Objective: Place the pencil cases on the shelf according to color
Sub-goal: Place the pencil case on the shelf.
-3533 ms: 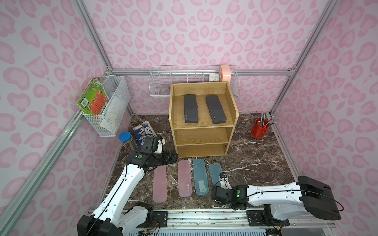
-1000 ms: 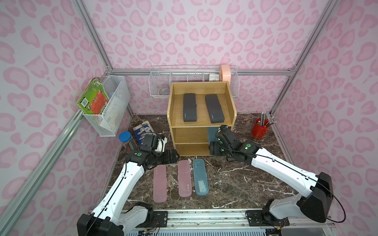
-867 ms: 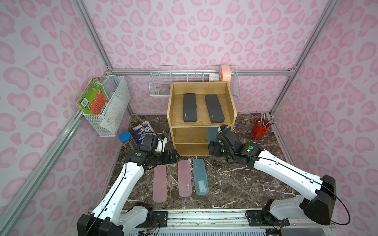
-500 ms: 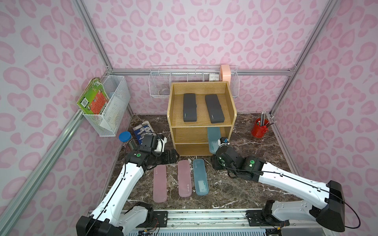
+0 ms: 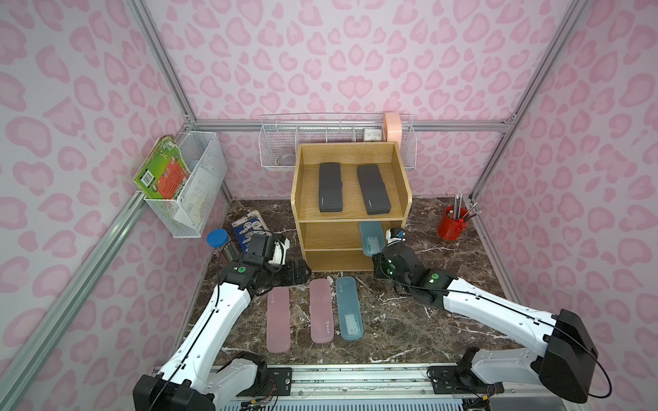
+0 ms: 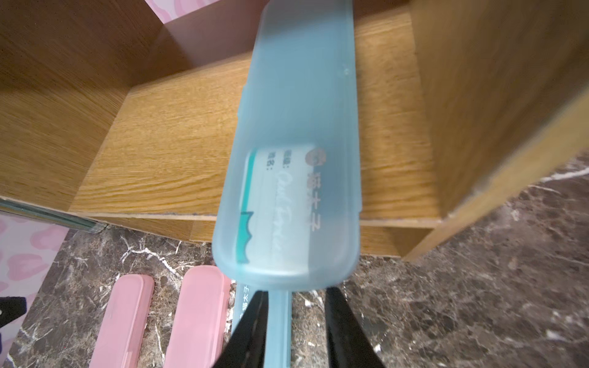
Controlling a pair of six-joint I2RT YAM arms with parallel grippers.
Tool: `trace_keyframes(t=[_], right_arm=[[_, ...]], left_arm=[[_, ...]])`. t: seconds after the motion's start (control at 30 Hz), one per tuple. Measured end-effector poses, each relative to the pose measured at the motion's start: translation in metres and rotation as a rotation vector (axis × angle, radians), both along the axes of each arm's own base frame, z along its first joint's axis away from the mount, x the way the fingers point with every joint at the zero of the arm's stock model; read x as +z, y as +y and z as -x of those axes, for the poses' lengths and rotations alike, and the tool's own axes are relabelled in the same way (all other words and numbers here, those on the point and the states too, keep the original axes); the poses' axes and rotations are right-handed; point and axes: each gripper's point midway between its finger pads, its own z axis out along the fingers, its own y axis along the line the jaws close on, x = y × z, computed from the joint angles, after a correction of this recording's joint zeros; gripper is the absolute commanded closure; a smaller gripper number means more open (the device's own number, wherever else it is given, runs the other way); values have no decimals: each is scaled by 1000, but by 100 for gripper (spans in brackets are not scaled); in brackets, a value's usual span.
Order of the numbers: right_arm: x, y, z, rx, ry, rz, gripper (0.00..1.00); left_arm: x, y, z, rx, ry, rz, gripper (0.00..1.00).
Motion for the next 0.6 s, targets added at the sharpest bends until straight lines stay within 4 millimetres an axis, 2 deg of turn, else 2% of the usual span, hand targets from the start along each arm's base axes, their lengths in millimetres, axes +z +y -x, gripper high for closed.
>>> trace_keyframes(t=[0.2,0.37,0.53,0.6], right_arm=[[7,6,-3,28,-21,-28,60],[15,6,12,49,-36,-48,52],[5,2,32,69,-20,-45,47],[-2,0,34,64,-11,-37,37]], left_arm=[[-4,0,-1,3,13,-7,1],[-5,1,-2,4,17,-9,1],[-2,4,-2,12,0,-23,1],[2,5,-1,14,-19,-23,1]])
